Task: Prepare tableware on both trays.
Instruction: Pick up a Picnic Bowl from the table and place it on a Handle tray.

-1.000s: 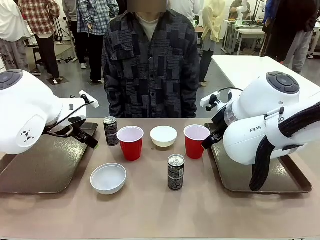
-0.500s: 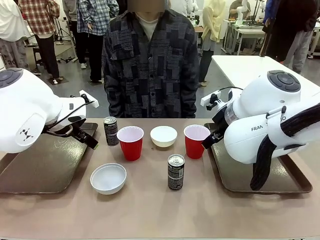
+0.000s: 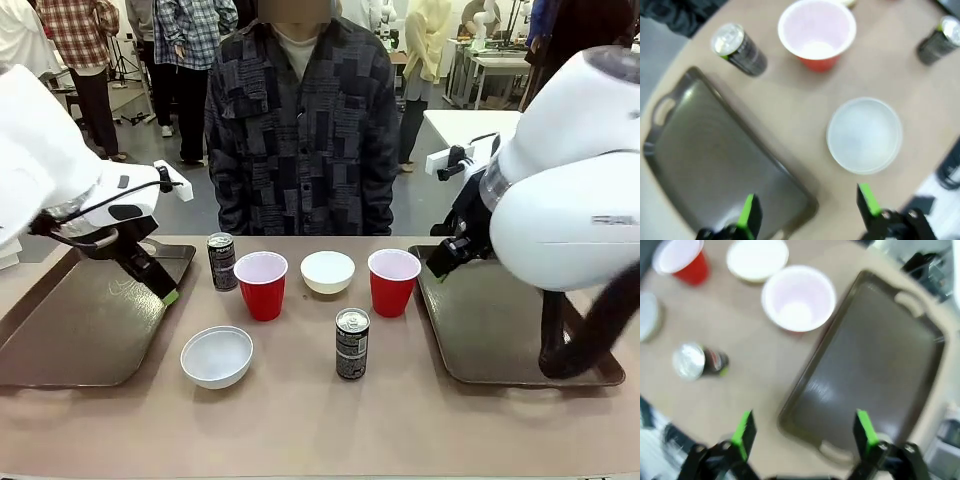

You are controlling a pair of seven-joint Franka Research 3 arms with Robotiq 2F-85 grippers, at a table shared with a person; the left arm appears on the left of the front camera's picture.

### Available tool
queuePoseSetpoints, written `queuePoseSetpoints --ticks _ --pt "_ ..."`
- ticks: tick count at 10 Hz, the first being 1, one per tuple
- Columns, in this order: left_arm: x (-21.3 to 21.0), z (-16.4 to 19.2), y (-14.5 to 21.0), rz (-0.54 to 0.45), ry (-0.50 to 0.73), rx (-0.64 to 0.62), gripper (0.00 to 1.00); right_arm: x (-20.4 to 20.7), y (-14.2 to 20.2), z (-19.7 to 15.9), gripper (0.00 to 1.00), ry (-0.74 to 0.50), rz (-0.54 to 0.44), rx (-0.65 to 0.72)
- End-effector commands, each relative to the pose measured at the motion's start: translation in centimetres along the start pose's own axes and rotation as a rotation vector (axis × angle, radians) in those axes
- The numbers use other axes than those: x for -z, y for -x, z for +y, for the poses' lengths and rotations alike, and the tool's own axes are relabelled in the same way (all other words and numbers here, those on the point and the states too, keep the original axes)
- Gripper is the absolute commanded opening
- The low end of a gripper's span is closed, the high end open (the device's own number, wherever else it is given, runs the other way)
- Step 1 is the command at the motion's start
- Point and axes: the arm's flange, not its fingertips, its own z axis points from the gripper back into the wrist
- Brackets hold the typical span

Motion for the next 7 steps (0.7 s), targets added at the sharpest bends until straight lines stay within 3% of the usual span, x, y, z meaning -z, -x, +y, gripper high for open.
queuePoseSetpoints --ticks 1,2,3,4,7 --pt "-0.6 -2.1 6.8 -0.002 0.004 -0.036 1.0 -0.9 11.3 4.5 1.0 -0.018 0.063 0.025" --pt "-1.2 -1.8 7.1 -0.044 -0.05 -0.083 1.0 -1.1 12.2 4.7 1.0 -0.009 0.067 0.071" --pt "-1.6 -0.5 0.7 0.012 0.007 -0.002 1.0 -0.2 11.6 3.7 1.0 0.088 0.054 0.094" --pt "-1.6 -0.5 0.7 0.012 0.007 -0.002 1.0 -4.1 2.8 3.7 1.0 -0.005 0.072 0.013" --pt "-2.3 -0.5 0.9 0.013 0.0 -0.014 1.0 -5.1 3.6 4.3 1.0 0.023 0.075 0.037"
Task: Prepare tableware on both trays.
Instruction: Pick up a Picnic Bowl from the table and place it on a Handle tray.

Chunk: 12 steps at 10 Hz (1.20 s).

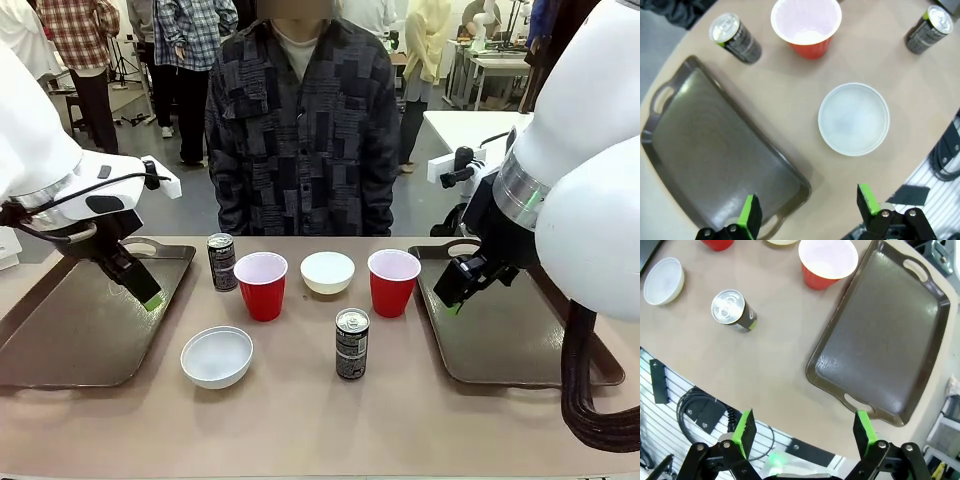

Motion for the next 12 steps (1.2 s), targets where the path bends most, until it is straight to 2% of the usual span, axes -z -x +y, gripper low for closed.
queuePoseSetpoints --ticks 1,2,4,5,6,8,10,11,12 --pt "-1.4 2.3 0.9 -0.114 0.189 -0.045 1.0 0.3 0.8 -2.6 1.0 -0.262 -0.079 0.032" --pt "-1.8 4.4 2.1 -0.198 0.372 -0.082 1.0 0.2 2.5 -5.2 1.0 -0.464 -0.159 0.086" --pt "-2.3 7.5 4.4 -0.313 0.649 -0.168 1.0 0.3 6.0 -8.6 1.0 -0.695 -0.273 0.165" --pt "-2.3 8.8 5.8 -0.336 0.74 -0.223 1.0 0.3 8.3 -10.5 1.0 -0.781 -0.316 0.227" --pt "-2.0 10.1 7.2 -0.338 0.807 -0.286 1.0 0.5 9.7 -11.0 1.0 -0.821 -0.312 0.258" --pt "-2.2 11.9 10.7 -0.38 0.831 -0.416 1.0 1.2 13.0 -11.8 1.0 -0.844 -0.292 0.326" --pt "-1.7 12.7 13.2 -0.414 0.808 -0.515 1.0 3.1 14.5 -12.2 1.0 -0.875 -0.275 0.371" --pt "-1.2 13.1 13.8 -0.413 0.793 -0.547 1.0 4.5 14.7 -12.5 1.0 -0.907 -0.257 0.389" --pt "-1.6 12.6 13.6 -0.406 0.711 -0.49 1.0 5.0 14.3 -11.8 1.0 -0.899 -0.228 0.374"
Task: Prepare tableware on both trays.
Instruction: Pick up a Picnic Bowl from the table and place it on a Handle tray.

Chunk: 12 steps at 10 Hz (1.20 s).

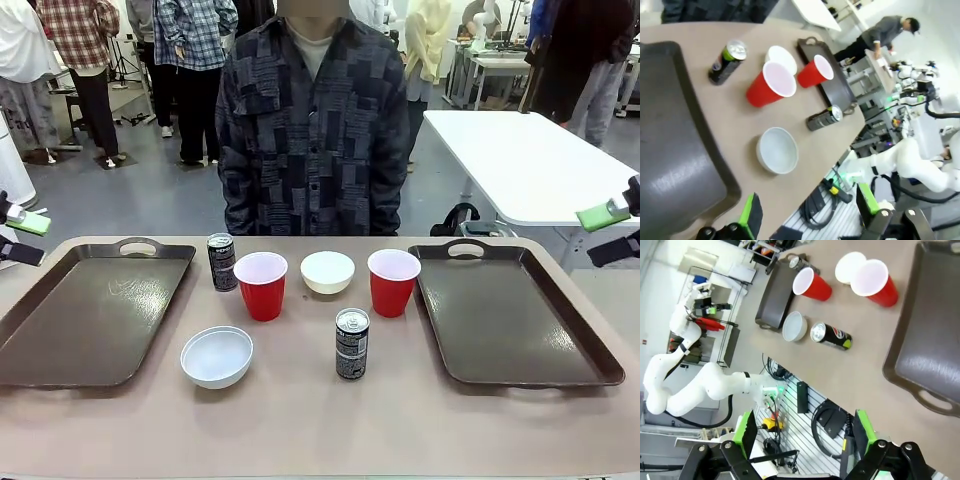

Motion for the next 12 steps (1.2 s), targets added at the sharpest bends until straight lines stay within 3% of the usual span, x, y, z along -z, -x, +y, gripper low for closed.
queuePoseSetpoints --ticks 1,3,4,5,7,12 --pt "0.4 -0.3 0.0 0.009 0.034 -0.002 1.0 -0.1 -0.2 1.1 1.0 0.001 -0.02 -0.015" --pt "0.0 -0.1 0.0 0.004 -0.009 -0.005 1.0 0.1 -0.1 -0.3 1.0 0.005 0.002 0.006" --pt "0.9 0.1 -0.1 0.025 0.072 -0.06 1.0 0.2 -1.2 -1.0 1.0 -0.176 0.094 0.083" --pt "1.2 1.8 -0.2 0.059 0.144 -0.132 1.0 0.2 -1.9 -3.1 1.0 -0.289 0.124 0.157" --pt "1.6 5.0 -0.1 0.143 0.24 -0.244 1.0 0.4 -2.1 -5.9 1.0 -0.408 0.151 0.236" --pt "2.9 6.6 -0.6 0.116 0.117 -0.334 1.0 2.0 -2.8 -7.3 1.0 -0.225 0.113 0.343"
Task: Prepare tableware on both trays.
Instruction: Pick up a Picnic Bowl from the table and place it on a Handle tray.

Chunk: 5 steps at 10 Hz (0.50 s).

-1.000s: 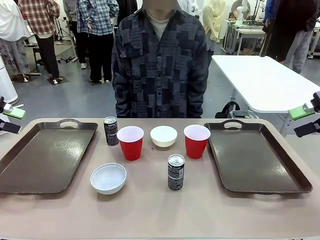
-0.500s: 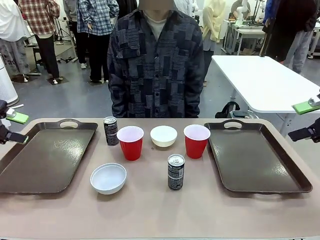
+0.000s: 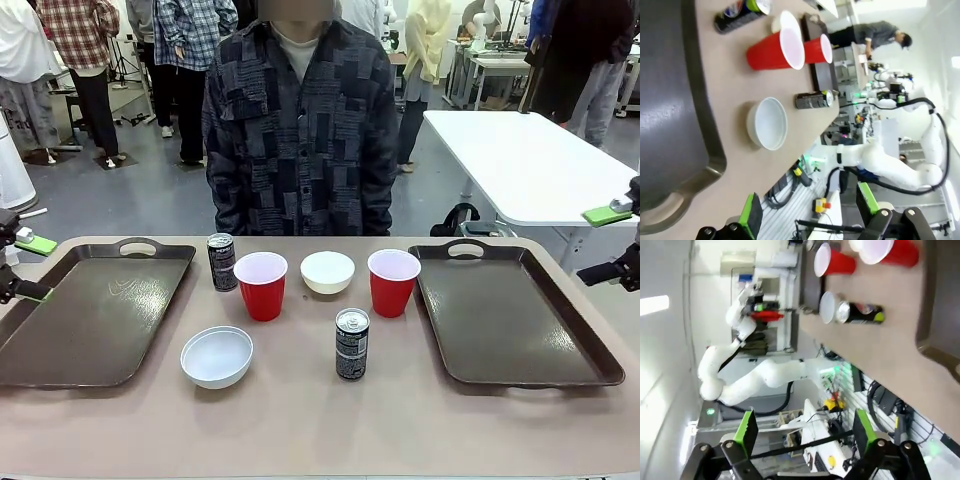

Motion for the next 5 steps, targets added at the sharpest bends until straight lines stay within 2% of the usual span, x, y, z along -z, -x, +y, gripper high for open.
queuePoseSetpoints --ticks 1,5 --pt "0.79 -0.23 -0.61 -0.059 -0.053 -0.035 1.0 1.16 -0.5 -0.21 1.0 0.082 -0.039 0.047" --pt "0.95 -0.1 -0.7 -0.109 -0.136 -0.037 1.0 1.96 -0.83 -0.73 1.0 0.155 -0.053 0.063"
